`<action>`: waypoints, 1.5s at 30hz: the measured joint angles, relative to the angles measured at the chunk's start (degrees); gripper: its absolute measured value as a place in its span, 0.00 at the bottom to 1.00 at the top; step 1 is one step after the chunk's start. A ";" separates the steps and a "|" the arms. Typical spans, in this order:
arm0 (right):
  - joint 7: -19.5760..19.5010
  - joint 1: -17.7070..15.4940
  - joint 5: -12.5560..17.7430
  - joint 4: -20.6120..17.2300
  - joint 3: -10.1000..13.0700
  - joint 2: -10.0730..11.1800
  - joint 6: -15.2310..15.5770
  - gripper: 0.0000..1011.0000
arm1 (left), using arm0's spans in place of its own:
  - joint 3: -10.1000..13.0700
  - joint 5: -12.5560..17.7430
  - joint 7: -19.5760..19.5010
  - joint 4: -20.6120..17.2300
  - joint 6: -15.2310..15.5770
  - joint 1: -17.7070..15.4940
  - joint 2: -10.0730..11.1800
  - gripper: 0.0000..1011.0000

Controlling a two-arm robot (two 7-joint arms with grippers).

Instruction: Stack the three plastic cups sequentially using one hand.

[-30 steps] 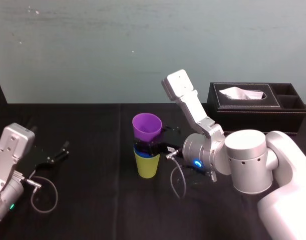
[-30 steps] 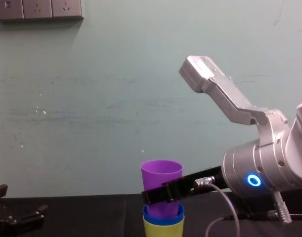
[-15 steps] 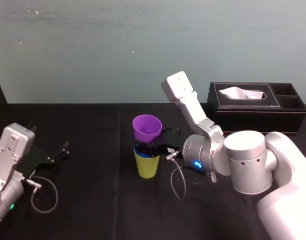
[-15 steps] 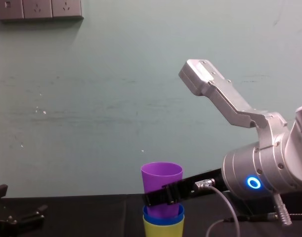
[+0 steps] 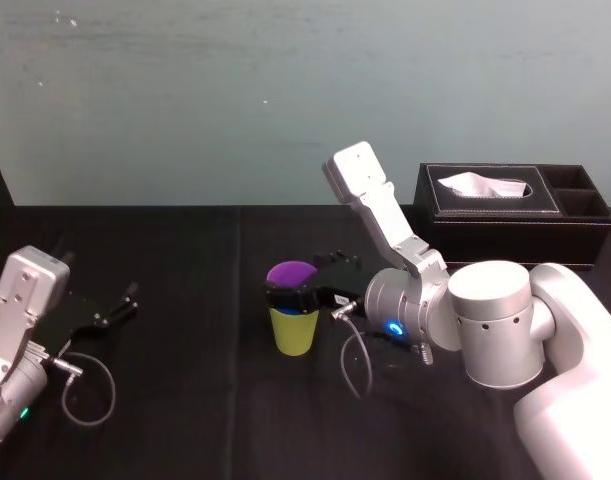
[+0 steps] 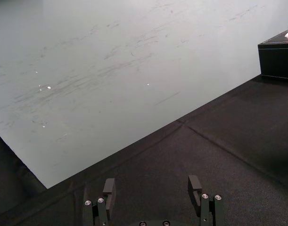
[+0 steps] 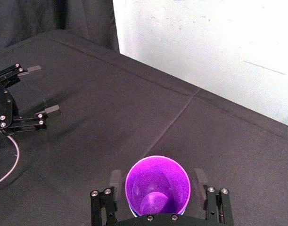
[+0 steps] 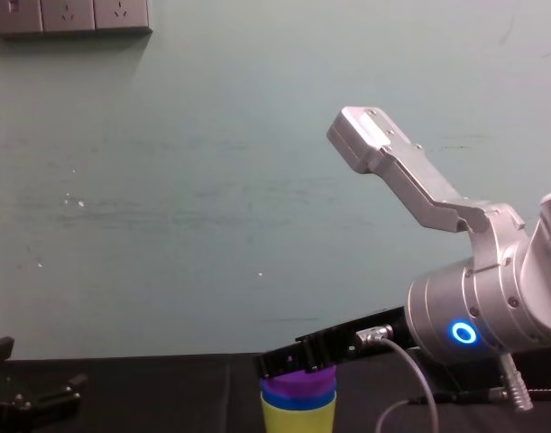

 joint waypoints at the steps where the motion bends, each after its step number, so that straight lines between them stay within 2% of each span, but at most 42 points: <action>1: 0.02 -0.01 -0.01 -0.02 0.00 0.00 0.01 0.94 | 0.00 0.00 0.00 0.00 0.00 0.00 0.00 0.99; 4: 0.02 -0.02 -0.01 -0.03 0.00 0.00 0.02 0.99 | 0.00 0.00 0.00 0.00 0.00 0.00 0.00 0.99; 12: 0.02 -0.02 -0.01 -0.06 0.00 0.00 0.05 0.99 | 0.00 0.00 0.00 0.00 0.00 0.00 0.00 0.99; 14: -0.14 -0.58 -0.01 -0.77 0.37 0.16 -0.75 0.99 | 0.00 0.00 0.00 0.00 0.00 0.00 0.00 0.99; 24: -4.30 -5.26 -0.02 -5.65 3.99 1.02 -7.20 0.99 | 0.00 0.00 0.00 0.00 0.00 0.00 0.00 0.99; 29: -7.37 -9.35 -0.39 -7.31 6.65 1.26 -12.40 0.99 | 0.00 0.00 0.00 0.00 0.00 0.00 0.00 0.99; 33: -9.69 -12.18 -0.76 -7.14 8.44 0.85 -15.96 0.99 | 0.00 0.00 0.00 0.00 0.00 0.00 0.00 0.99; 38: -14.27 -15.71 -2.25 -5.04 10.76 -0.73 -20.68 0.99 | 0.00 0.00 0.00 0.00 0.00 0.00 0.00 0.99; 45: -18.00 -16.97 -4.02 -2.50 12.55 -2.67 -22.26 0.99 | 0.00 0.00 0.00 0.00 0.00 0.00 0.00 0.99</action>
